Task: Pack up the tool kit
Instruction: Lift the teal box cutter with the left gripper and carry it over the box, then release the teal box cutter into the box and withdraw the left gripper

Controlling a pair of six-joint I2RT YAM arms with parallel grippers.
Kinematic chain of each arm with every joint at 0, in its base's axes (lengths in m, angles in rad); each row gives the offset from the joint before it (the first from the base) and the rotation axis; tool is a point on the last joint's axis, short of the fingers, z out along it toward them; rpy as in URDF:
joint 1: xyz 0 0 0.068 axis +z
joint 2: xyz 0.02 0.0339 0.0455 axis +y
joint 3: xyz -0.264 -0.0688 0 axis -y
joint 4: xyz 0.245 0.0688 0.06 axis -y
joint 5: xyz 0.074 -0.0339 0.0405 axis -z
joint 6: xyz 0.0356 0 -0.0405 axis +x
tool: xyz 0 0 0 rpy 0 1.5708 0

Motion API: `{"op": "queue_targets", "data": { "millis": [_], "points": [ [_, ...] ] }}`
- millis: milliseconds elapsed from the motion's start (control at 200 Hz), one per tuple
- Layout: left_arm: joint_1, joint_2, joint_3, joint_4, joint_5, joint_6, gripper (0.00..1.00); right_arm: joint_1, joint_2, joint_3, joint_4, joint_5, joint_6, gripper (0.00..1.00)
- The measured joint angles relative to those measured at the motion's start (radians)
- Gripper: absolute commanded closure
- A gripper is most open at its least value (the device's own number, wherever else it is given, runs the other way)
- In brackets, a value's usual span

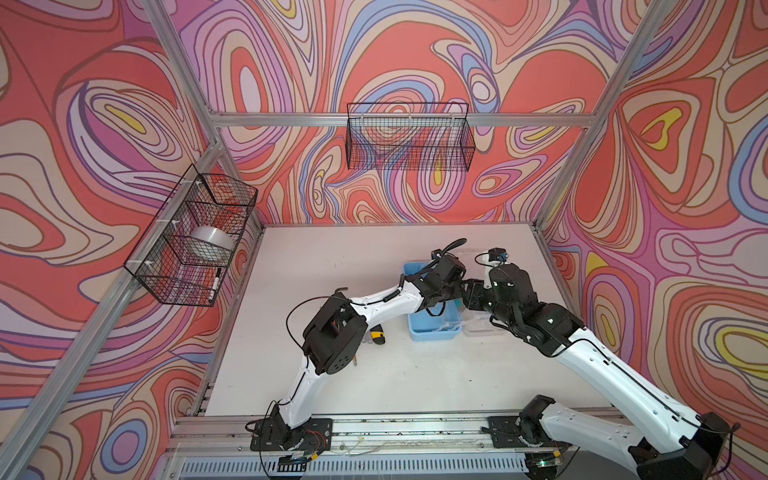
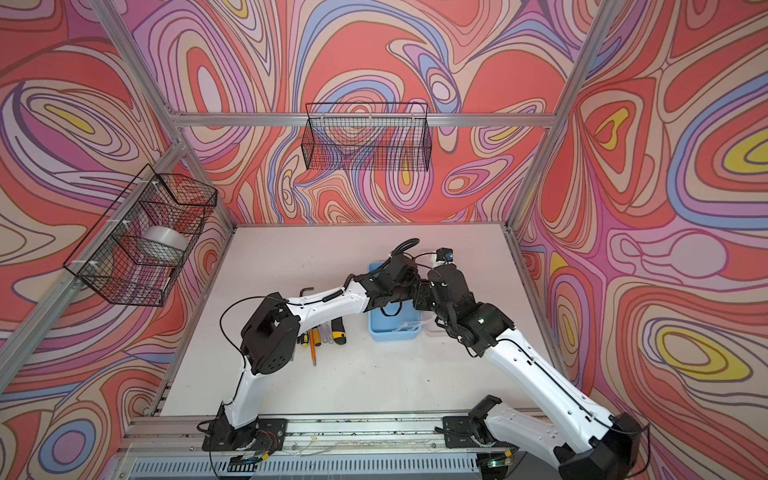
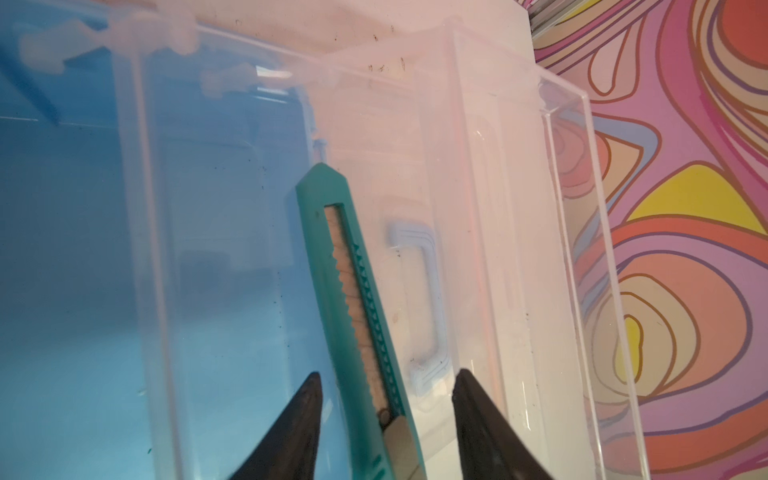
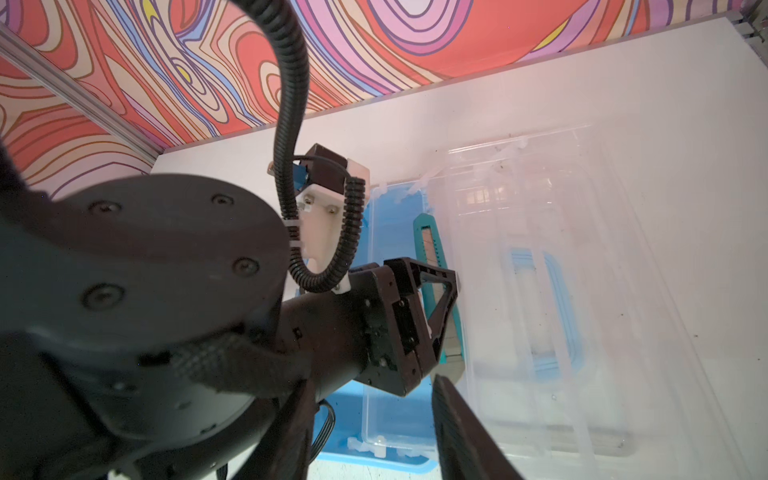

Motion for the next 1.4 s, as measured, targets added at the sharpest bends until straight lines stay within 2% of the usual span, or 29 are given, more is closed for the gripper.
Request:
{"op": "queue_targets", "data": {
  "millis": [175, 280, 381, 401, 421, 441, 706, 791, 906, 1041, 1202, 1312, 1402],
  "points": [
    [0.000, 0.001, 0.003, -0.001, -0.002, 0.005, 0.46, 0.000, 0.008, 0.000, 0.000, -0.001, -0.003, 0.51],
    [0.006, 0.000, 0.010, -0.001, -0.009, 0.029, 0.40, 0.000, 0.008, 0.002, -0.001, 0.002, -0.014, 0.51],
    [0.012, -0.011, 0.010, -0.007, -0.030, 0.069, 0.22, 0.000, 0.008, 0.014, -0.002, 0.009, -0.030, 0.51],
    [0.014, -0.015, 0.010, -0.013, -0.034, 0.079, 0.15, 0.000, 0.008, 0.018, -0.002, 0.011, -0.033, 0.51],
    [0.016, -0.021, 0.010, -0.021, -0.045, 0.095, 0.03, 0.000, 0.008, 0.022, -0.002, 0.013, -0.037, 0.51],
    [0.018, -0.027, 0.010, -0.024, -0.049, 0.098, 0.00, 0.000, 0.008, 0.026, -0.001, 0.016, -0.040, 0.51],
    [0.053, -0.215, 0.007, -0.124, -0.160, 0.291, 0.00, 0.000, 0.066, 0.058, 0.027, -0.013, -0.071, 0.49],
    [0.066, -0.279, -0.022, -0.141, -0.203, 0.370, 0.00, 0.010, 0.081, 0.061, 0.080, -0.090, -0.074, 0.49],
    [0.077, -0.380, -0.135, -0.139, -0.264, 0.446, 0.00, 0.020, 0.119, 0.066, 0.114, -0.211, -0.071, 0.49],
    [0.116, -0.480, -0.283, -0.159, -0.277, 0.435, 0.00, 0.057, 0.208, 0.092, 0.129, -0.309, -0.068, 0.49],
    [0.157, -0.651, -0.504, -0.172, -0.282, 0.373, 0.00, 0.130, 0.274, 0.130, 0.123, -0.357, -0.061, 0.49],
    [0.158, -0.825, -0.648, -0.255, -0.283, 0.362, 0.00, 0.158, 0.315, 0.167, 0.102, -0.260, -0.052, 0.50],
    [0.177, -0.924, -0.710, -0.303, -0.284, 0.354, 0.00, 0.186, 0.374, 0.196, 0.086, -0.198, -0.045, 0.51]
  ]
}}
